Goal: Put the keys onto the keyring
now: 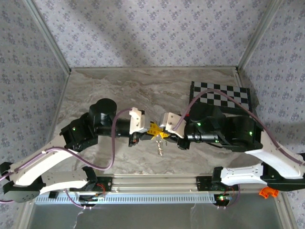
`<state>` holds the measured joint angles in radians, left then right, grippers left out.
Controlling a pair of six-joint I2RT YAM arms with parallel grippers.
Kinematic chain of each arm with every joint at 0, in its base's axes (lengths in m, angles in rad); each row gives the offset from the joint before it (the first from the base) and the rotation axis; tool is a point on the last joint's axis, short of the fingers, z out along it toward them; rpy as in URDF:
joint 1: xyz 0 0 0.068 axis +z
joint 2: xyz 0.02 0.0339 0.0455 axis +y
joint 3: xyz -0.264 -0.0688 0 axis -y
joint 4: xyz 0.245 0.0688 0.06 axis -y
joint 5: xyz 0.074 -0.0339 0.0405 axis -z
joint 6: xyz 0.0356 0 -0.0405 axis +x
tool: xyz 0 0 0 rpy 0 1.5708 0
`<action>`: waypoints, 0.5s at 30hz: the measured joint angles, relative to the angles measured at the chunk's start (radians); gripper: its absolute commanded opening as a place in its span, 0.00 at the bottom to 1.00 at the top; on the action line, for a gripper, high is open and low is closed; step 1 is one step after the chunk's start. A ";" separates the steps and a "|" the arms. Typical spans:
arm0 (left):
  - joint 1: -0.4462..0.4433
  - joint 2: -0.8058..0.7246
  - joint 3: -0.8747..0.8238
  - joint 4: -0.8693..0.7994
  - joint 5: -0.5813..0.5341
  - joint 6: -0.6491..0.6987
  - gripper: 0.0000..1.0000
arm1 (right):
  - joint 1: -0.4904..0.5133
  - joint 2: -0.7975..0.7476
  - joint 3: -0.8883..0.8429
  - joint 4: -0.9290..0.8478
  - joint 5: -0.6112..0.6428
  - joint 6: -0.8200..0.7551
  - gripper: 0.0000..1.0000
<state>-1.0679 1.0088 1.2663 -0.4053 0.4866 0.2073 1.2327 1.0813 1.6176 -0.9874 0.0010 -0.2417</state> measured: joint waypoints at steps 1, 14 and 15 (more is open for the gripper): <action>0.000 -0.008 -0.018 0.042 0.014 -0.022 0.00 | 0.000 -0.020 -0.020 0.026 -0.006 0.005 0.18; 0.000 0.008 -0.081 0.404 0.177 -0.219 0.00 | 0.000 -0.171 -0.130 0.227 -0.072 0.061 0.00; 0.000 0.010 -0.081 0.406 0.177 -0.222 0.00 | 0.000 -0.172 -0.130 0.227 -0.072 0.061 0.00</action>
<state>-1.0679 1.0187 1.1851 0.0006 0.6640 -0.0143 1.2331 0.9096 1.4872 -0.7605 -0.0711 -0.1802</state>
